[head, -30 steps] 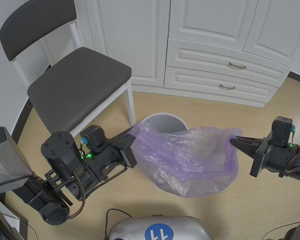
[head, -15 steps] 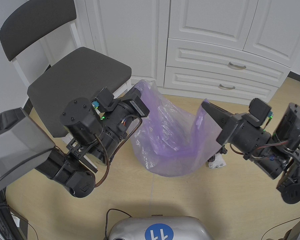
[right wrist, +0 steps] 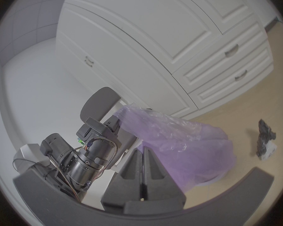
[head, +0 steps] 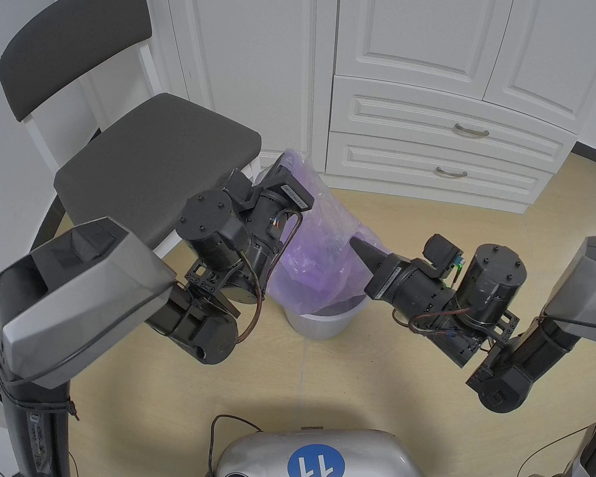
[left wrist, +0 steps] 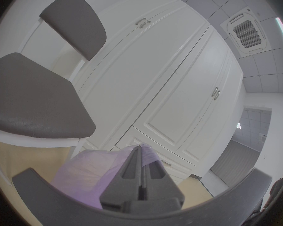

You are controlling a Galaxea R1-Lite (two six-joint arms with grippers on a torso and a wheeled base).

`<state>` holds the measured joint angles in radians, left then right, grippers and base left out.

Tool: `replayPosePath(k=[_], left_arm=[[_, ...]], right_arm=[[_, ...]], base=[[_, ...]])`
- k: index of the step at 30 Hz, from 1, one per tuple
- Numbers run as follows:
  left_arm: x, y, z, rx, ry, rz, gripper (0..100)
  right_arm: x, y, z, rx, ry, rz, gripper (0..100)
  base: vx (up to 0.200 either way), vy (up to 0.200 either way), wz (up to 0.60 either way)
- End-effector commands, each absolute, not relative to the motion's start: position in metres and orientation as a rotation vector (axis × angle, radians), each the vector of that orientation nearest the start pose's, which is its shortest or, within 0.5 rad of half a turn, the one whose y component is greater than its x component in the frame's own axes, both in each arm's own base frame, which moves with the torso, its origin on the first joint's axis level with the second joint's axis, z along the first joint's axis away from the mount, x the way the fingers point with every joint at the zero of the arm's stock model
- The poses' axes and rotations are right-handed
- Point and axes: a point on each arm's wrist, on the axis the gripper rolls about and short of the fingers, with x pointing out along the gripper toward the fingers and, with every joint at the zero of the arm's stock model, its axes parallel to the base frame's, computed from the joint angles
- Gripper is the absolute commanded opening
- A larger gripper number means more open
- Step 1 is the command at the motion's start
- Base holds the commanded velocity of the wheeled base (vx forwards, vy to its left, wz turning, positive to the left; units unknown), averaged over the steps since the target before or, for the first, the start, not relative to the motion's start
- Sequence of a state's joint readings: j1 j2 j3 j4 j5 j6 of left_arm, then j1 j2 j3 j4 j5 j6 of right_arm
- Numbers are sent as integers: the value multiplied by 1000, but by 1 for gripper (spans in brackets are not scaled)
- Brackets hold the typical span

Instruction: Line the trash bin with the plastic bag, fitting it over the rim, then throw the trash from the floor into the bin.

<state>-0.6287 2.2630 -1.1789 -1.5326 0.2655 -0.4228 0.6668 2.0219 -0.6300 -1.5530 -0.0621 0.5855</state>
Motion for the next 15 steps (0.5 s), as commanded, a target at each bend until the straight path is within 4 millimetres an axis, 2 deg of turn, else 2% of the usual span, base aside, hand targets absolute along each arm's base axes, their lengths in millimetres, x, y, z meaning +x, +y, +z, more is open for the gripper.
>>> replayPosePath(k=[1,4,9,15], left_arm=[[366,-255,129,-591,-288,-428,0],[369,-257,125,-592,-284,-429,0],[378,-270,119,-598,-292,-443,0],[374,-281,113,-610,-261,-469,0]], right_arm=[[288,215,100,627,65,595,0],[292,210,103,632,51,582,0],[295,183,123,640,-6,548,0],[299,154,128,624,-4,564,0]], base=[[0,0,0],[0,0,0],[0,0,0],[0,0,0]])
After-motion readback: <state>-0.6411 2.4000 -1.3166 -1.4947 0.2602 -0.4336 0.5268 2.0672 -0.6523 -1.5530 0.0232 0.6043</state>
